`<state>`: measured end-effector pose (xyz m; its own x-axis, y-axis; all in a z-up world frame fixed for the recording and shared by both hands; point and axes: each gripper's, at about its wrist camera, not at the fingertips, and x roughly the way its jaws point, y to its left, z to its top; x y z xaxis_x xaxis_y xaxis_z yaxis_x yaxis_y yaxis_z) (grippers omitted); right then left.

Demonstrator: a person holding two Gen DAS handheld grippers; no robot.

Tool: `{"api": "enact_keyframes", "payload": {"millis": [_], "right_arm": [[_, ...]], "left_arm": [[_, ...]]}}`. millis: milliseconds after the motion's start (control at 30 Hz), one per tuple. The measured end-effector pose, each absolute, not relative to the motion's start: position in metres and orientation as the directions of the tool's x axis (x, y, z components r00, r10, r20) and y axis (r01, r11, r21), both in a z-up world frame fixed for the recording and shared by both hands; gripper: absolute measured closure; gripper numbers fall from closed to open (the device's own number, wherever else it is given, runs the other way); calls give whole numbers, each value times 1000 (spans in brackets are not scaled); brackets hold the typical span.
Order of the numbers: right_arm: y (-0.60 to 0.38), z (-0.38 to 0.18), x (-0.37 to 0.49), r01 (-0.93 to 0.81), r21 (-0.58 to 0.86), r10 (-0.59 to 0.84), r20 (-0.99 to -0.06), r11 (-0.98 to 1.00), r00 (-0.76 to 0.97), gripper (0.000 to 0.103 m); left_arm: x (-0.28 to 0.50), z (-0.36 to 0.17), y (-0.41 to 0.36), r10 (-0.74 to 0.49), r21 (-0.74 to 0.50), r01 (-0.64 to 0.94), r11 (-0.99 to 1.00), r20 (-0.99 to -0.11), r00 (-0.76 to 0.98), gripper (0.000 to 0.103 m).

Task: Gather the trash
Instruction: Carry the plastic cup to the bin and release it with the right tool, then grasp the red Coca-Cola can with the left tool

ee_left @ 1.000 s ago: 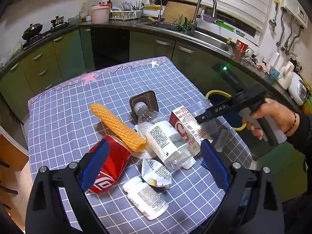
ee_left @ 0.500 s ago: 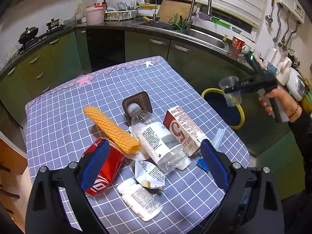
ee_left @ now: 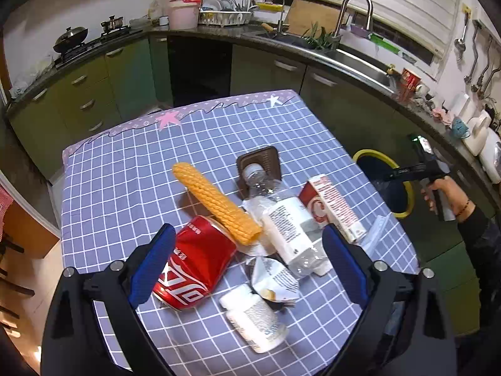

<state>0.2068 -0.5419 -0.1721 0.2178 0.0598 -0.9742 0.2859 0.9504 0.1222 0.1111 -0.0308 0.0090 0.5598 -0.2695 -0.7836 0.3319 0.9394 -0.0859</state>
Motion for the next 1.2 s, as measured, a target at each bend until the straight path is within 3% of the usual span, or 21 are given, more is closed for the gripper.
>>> {"api": "enact_keyframes", "payload": {"millis": [200,433,800,1200], "right_arm": [[-535,-160,195,255,146,85,-968,956,238,33],[-522,-153,193,235,159,98,-963,959,249,33],[-510,-152,193,217,184,131,-963,959,235,33],[-511,-159,197,223,199,150,-964,954,219,33]], "left_arm": [[120,-4,-29,-345,-109,459,882,-812,470,10],[116,-28,-41,-216,199,664,721,-846,487,10],[155,-68,-35,-171,158,715,682,-915,365,10],[167,-93,-44,-102,178,740,648,-943,317,21]]}}
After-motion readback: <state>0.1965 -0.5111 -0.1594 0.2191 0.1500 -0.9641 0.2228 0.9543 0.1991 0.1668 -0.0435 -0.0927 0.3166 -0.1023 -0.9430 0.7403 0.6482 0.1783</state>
